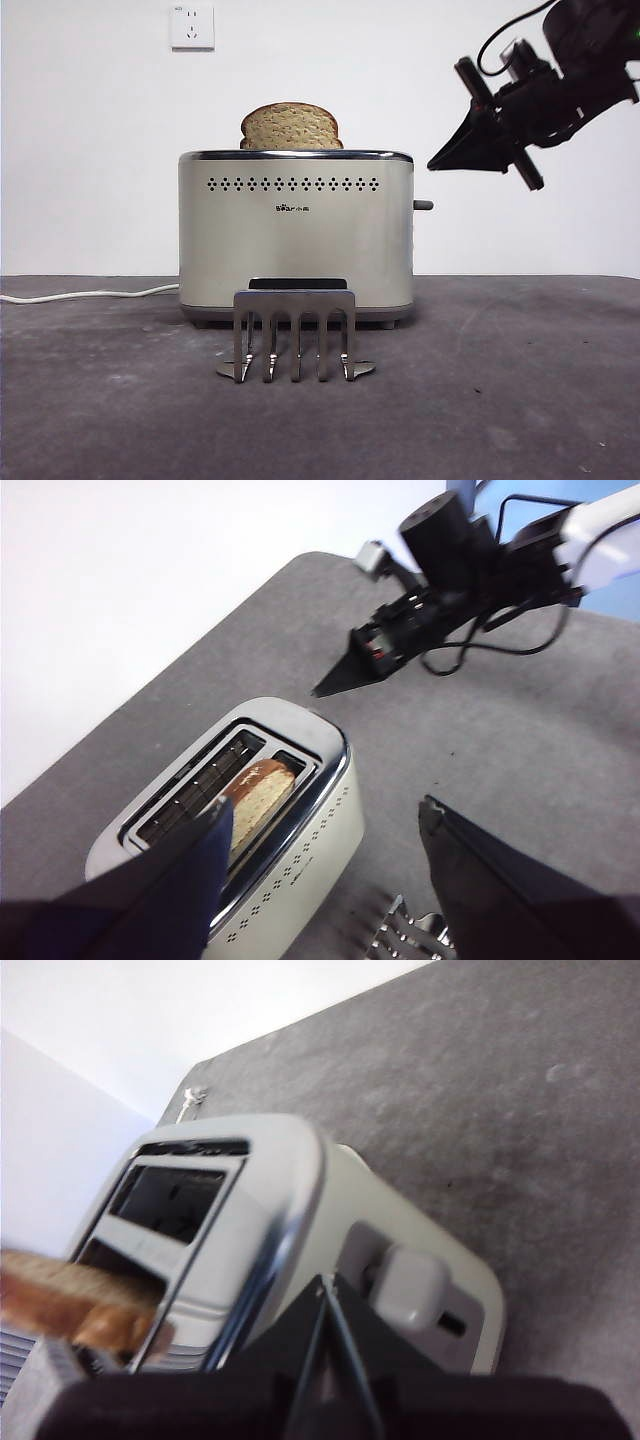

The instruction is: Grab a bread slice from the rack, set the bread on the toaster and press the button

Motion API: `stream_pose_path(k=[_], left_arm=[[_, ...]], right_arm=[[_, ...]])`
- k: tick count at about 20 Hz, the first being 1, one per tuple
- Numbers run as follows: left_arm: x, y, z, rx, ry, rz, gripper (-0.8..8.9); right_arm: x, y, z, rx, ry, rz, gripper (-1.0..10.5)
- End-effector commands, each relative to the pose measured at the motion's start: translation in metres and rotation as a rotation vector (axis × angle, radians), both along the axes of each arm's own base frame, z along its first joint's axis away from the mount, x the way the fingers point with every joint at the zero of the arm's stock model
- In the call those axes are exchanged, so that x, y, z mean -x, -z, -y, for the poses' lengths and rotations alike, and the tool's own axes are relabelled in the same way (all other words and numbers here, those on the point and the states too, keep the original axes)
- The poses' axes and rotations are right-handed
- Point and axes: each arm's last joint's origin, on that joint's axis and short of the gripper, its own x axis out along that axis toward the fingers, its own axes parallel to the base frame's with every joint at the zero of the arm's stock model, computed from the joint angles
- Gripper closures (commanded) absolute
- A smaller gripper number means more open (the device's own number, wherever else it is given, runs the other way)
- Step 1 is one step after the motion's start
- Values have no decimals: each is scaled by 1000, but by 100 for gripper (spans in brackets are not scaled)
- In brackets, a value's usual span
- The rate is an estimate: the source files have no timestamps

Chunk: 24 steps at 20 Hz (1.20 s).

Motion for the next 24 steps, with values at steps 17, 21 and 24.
stream_pose_path(k=[17,21,24], left_arm=[[1,3,1,5,-1,-35,499],[1,4,1,1,-1,-41,499],[1,4,0,-4,-1,-50,499]], right_arm=[[-16,56,-17,108,-17,-80,959],[-16,76,-27,195,-18,-119,959],[-17,89,-29,226,0,-153,959]])
